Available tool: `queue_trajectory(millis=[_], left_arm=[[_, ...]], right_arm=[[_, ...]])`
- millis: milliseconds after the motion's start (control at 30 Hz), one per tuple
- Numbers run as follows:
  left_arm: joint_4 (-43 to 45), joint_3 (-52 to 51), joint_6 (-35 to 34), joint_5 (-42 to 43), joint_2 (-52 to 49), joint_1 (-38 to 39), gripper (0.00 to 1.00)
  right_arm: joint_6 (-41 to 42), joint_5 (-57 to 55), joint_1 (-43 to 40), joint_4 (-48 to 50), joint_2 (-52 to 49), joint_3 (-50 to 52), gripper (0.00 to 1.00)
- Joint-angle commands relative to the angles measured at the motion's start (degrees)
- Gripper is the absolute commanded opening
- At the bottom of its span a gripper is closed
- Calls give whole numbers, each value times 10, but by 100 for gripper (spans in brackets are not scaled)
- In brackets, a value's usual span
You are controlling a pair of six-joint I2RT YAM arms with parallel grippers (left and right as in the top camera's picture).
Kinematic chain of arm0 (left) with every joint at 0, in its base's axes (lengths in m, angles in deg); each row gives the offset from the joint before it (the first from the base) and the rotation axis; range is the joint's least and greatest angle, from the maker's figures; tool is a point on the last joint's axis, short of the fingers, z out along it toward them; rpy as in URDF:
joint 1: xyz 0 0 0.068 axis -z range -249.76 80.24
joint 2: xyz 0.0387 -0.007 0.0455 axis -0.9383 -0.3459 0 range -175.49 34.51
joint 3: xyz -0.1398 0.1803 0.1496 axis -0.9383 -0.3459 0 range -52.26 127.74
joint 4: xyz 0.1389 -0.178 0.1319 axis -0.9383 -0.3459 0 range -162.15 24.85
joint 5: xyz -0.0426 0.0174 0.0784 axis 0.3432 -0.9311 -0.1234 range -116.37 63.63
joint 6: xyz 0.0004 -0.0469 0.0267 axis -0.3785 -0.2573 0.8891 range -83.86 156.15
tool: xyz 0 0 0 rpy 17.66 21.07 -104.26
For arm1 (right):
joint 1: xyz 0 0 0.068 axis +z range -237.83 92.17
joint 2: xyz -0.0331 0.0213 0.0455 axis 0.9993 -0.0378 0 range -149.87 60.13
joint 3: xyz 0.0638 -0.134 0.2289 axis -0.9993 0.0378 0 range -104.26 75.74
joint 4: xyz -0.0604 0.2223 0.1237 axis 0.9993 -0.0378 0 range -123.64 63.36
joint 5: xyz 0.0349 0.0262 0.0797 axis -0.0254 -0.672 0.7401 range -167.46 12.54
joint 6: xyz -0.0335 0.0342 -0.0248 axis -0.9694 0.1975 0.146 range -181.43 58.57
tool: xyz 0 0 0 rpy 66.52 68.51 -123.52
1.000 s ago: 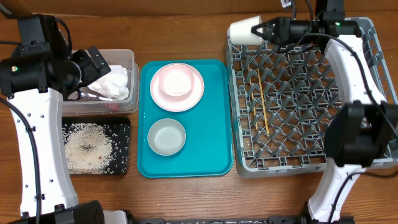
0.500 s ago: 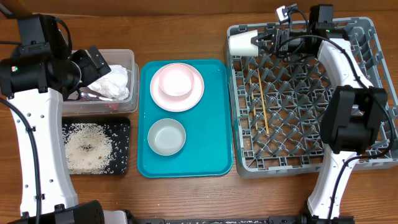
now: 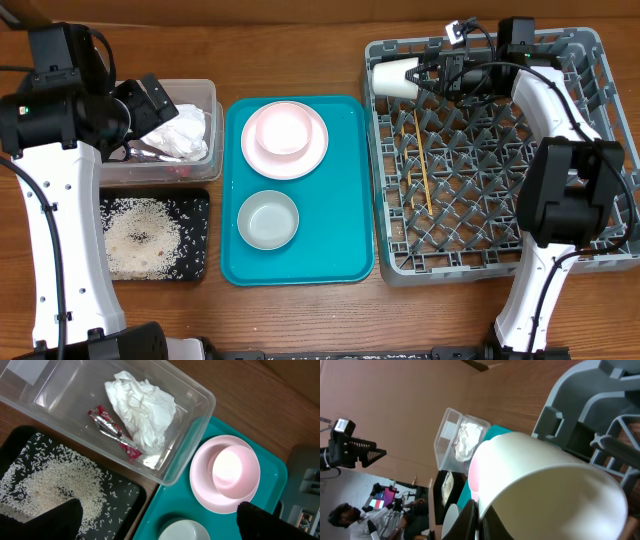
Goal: Sort waste into correct bins and load items into the dishwasher
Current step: 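Carry the white cup to the rack's back-left corner and set it down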
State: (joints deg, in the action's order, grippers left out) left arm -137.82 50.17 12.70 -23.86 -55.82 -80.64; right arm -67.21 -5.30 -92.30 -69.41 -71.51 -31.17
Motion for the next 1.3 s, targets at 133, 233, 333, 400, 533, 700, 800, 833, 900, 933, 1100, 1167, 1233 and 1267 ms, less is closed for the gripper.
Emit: queue_trajectory(millis=[133, 233, 333, 400, 533, 700, 800, 833, 900, 933, 1100, 1167, 1233, 1267], left_arm=[[0, 9, 7, -4, 0, 0, 100], [0, 9, 7, -4, 0, 0, 100], [0, 9, 7, -4, 0, 0, 100], [0, 9, 7, -4, 0, 0, 100], [0, 9, 7, -4, 0, 0, 100], [0, 9, 7, -4, 0, 0, 100], [0, 9, 7, -4, 0, 0, 100], [0, 9, 7, -4, 0, 0, 100], [0, 9, 7, -4, 0, 0, 100], [0, 9, 7, -4, 0, 0, 100], [0, 9, 7, -4, 0, 0, 100], [0, 9, 7, -4, 0, 0, 100], [0, 9, 7, -4, 0, 0, 100], [0, 9, 7, -4, 0, 0, 100]], right_arm=[[-5, -91, -6, -32, -4, 8, 4], [-5, -91, -18, -46, -4, 8, 4], [-6, -90, -33, -59, -4, 8, 4], [-29, -78, -43, -73, -4, 8, 4], [-68, -74, -61, -104, -4, 8, 7], [-97, -69, -72, -131, -4, 8, 7], [-112, 7, -73, -129, -4, 8, 6], [-120, 43, -73, -125, -4, 8, 6], [-127, 130, -73, -106, -4, 8, 5], [-127, 162, -73, -95, -4, 8, 5], [-127, 178, -52, -66, -4, 7, 4], [-131, 178, -45, -59, -4, 7, 4], [-131, 177, -33, -42, -4, 7, 4], [-131, 176, -29, -35, -5, 8, 4]])
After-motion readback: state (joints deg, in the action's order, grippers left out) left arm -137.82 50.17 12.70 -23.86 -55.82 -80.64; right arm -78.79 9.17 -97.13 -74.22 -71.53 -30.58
